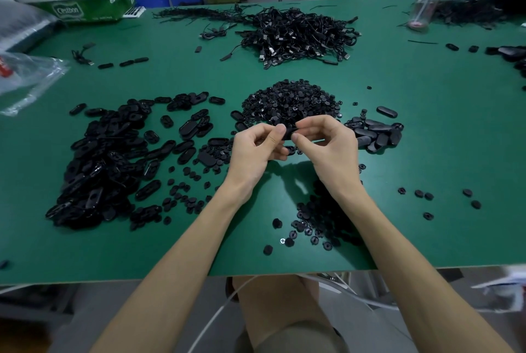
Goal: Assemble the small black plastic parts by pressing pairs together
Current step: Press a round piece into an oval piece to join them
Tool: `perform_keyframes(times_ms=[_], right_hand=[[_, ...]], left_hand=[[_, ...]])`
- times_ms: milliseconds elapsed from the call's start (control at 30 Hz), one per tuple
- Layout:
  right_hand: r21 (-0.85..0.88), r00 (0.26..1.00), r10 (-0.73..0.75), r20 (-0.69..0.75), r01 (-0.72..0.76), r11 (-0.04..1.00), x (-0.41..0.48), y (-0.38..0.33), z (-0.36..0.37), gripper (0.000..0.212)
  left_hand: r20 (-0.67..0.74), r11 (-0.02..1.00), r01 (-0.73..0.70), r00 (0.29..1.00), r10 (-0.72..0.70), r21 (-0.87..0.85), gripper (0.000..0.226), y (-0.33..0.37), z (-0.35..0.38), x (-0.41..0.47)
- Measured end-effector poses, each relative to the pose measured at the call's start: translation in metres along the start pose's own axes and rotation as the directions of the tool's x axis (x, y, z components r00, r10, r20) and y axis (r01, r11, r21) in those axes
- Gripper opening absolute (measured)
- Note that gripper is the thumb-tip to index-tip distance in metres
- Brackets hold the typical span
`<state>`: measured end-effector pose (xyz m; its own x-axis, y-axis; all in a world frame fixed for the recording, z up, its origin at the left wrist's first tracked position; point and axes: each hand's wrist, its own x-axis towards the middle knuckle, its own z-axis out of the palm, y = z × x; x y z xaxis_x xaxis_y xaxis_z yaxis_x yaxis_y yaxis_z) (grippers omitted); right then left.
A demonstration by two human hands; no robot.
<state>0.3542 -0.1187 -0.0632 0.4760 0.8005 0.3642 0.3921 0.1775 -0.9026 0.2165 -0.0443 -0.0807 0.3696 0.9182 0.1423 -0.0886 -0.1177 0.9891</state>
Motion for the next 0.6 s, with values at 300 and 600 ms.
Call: perform_keyframes(times_ms=[300, 600], right_hand=[[-0.028, 0.999, 0.013, -0.033, -0.014, 0.999, 0.0000, -0.0010, -0.0007, 0.012], [-0.133, 0.999, -0.048, -0.009, 0.047, 0.990, 0.0002, 0.0008, -0.0014, 0.008]], left_hand=[[0.029, 1.000, 0.001, 1.000, -0.002, 0.029, 0.026, 0.0042, 0.0026, -0.0037], [0.079, 0.992, -0.073, 0.995, 0.065, 0.104, 0.008, 0.0085, 0.0062, -0.0074]])
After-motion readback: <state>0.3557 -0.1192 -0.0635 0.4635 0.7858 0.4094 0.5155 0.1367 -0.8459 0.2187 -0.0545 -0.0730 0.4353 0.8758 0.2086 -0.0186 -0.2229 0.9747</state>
